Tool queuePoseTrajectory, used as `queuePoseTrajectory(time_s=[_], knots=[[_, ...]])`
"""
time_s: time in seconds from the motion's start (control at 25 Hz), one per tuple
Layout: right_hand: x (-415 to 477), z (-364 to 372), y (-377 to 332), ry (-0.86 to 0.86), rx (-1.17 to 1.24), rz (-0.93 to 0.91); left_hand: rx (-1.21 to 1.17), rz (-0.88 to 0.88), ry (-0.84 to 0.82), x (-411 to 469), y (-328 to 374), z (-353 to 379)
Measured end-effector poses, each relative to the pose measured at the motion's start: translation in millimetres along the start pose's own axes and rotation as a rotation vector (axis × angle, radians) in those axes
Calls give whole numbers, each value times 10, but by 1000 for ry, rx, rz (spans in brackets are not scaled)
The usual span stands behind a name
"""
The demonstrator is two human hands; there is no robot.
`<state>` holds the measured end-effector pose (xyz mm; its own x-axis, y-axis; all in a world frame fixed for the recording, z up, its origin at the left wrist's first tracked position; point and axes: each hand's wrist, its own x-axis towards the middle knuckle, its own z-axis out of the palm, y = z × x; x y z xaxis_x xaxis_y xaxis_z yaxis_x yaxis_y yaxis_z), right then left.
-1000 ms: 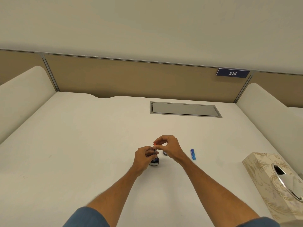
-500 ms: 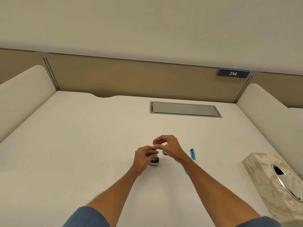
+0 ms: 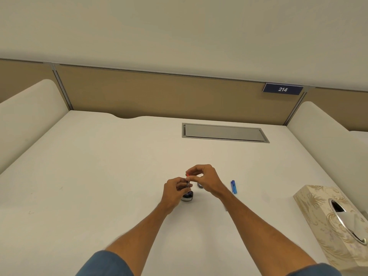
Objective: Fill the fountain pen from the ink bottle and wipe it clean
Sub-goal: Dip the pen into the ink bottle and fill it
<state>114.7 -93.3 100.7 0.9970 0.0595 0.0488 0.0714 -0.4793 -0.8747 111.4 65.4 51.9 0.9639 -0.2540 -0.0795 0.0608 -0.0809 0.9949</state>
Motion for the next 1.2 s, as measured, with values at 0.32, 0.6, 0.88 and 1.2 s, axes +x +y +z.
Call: queuePoseTrajectory(time_s=[0.32,0.6,0.88,1.2], knots=[[5,8,3,8,-29,-7,6,-5,10,-6,-3,7],[-7,-13,10,-17,-10,-12,19,-11,17,7,-21,11],[-1,9,6,5,-2,-21,19,-13,19,6,-17,15],[7,-7,12,-18,-6,-10,8,-14,19,7,-13,15]])
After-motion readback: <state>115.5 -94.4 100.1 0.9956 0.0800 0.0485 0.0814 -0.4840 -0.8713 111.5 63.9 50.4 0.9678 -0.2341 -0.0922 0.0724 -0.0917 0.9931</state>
